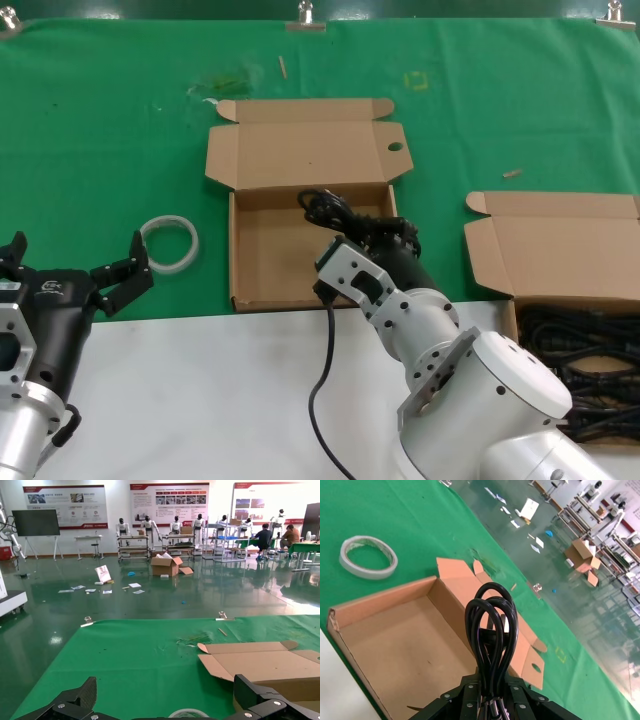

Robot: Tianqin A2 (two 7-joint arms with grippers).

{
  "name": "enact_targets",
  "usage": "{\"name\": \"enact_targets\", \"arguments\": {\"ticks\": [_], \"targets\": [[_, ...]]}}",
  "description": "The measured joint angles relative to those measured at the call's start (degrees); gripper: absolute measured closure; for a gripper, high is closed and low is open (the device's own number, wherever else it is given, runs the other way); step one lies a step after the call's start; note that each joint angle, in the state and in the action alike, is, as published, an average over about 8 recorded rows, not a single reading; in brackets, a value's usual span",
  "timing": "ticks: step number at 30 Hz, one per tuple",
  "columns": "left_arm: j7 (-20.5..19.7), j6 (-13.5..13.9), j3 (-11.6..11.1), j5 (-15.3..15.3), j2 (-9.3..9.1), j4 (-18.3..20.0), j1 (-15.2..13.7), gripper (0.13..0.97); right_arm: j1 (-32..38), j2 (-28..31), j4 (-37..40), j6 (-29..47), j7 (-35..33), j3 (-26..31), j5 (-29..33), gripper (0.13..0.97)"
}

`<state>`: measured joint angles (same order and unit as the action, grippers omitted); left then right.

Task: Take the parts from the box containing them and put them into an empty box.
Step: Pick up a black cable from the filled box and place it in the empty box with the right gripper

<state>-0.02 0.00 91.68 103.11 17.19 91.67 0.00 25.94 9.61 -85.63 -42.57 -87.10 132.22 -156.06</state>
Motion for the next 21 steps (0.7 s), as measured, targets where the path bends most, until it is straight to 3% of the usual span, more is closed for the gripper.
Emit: {"name": "enact_targets", "arguments": {"ticks": [21], "targets": [[0.0,0.0,0.0,0.0,0.0,0.0,0.0,0.132,-0.1,0.0,0.5,0.7,0.9,-0.3,-0.5,0.844]]}}
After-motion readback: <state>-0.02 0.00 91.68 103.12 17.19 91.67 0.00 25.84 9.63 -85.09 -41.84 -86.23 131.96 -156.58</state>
